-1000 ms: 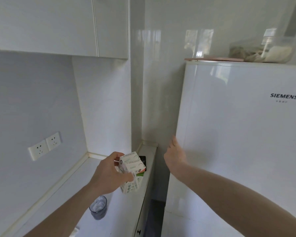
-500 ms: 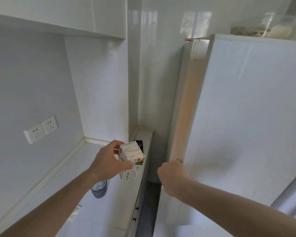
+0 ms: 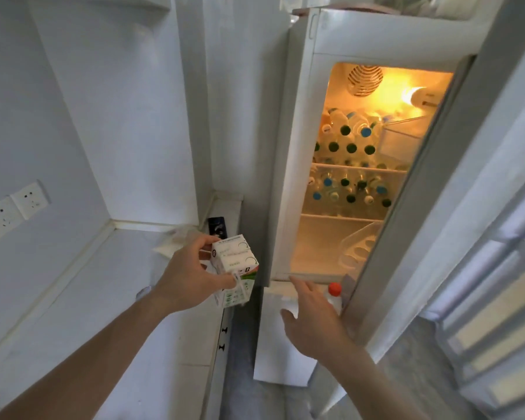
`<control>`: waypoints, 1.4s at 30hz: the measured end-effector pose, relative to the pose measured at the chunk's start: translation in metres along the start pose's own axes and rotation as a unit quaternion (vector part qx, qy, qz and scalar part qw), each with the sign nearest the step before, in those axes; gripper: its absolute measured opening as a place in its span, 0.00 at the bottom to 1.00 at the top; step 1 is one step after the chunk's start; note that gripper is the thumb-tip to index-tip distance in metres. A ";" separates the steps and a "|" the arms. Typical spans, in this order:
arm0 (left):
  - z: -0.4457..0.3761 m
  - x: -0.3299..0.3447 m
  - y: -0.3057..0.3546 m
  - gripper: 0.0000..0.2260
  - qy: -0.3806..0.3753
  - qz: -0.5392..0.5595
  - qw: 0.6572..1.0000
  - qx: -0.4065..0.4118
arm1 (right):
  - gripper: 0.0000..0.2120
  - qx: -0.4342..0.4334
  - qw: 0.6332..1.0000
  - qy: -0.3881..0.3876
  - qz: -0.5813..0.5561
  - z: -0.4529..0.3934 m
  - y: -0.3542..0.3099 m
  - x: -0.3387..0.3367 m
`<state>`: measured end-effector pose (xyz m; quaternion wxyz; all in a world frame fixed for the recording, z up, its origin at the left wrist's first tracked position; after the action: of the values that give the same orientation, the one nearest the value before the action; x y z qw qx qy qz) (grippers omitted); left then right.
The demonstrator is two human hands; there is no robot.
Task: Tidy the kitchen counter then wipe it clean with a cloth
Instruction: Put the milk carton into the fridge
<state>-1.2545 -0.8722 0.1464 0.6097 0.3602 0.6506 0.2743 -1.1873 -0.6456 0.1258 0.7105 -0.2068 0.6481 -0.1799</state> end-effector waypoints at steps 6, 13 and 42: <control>-0.002 0.045 0.023 0.30 -0.051 0.029 0.998 0.023 | 0.28 0.027 0.994 0.095 -0.041 0.027 0.032 -0.023; -0.001 0.083 0.062 0.31 -0.117 0.051 0.991 0.049 | 0.24 0.061 0.981 0.160 -0.089 0.072 0.077 -0.041; -0.006 0.239 0.305 0.31 -0.237 0.193 0.936 0.172 | 0.35 0.059 0.915 0.356 -0.182 0.148 0.161 -0.203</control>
<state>-1.2185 -0.4996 0.2476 0.6101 0.6332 0.4421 0.1772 -1.0612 -0.3938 0.2235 0.3990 -0.2010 0.7973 -0.4059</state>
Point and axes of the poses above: each hand's wrist, its own z-axis away from the middle knuckle, its own x-axis out of the palm, y = z × x, the point moved 8 cm from there along -z, towards the middle knuckle, and after that the axes turned 1 degree about -z, right-handed, at the moved point
